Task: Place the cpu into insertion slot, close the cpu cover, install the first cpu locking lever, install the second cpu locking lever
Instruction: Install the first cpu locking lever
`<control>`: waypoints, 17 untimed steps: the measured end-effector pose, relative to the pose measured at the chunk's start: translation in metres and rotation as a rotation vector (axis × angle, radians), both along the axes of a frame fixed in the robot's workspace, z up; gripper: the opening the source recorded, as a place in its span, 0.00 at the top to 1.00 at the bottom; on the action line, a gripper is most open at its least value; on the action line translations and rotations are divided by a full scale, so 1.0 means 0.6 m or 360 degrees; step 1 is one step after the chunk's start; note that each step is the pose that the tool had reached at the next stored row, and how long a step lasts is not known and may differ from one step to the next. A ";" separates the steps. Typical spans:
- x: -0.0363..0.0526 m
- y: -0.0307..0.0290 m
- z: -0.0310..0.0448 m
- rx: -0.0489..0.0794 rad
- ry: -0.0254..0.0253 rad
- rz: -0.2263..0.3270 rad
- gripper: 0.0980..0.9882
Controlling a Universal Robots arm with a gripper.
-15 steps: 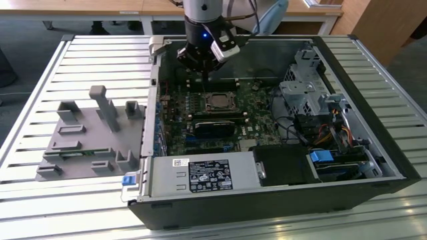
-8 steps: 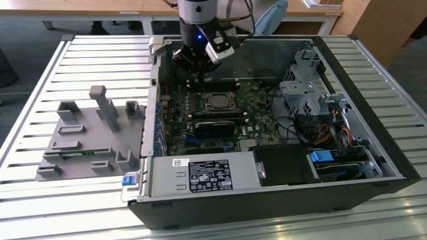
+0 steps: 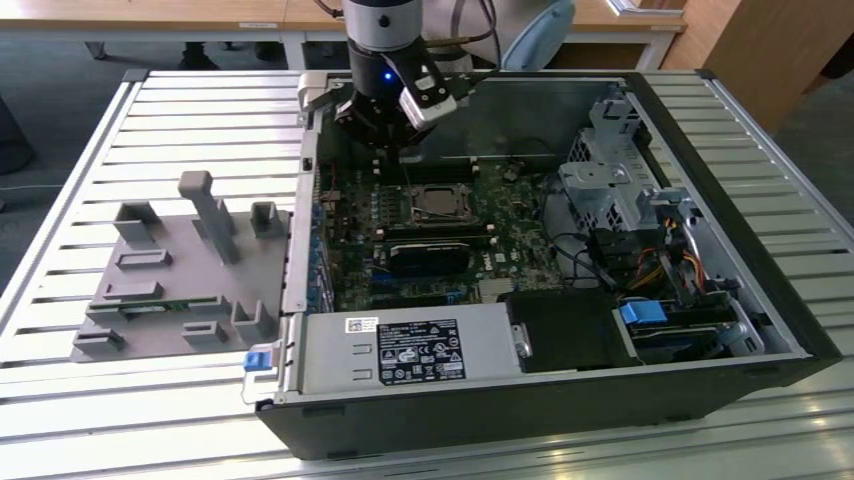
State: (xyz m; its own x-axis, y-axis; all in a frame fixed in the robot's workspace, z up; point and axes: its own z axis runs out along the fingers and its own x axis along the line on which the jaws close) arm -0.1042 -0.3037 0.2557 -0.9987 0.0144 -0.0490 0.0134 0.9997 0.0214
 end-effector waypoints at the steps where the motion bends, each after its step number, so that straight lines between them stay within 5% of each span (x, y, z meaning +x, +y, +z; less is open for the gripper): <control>1: 0.000 0.0008 -0.001 0.0000 0.00002 0.0000 0.97; 17: 0.001 0.0217 -0.005 0.0000 0.00003 0.0000 0.97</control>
State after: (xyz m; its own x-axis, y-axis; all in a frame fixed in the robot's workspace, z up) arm -0.1037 -0.2907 0.2529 -0.9987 0.0144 -0.0488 0.0133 0.9997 0.0214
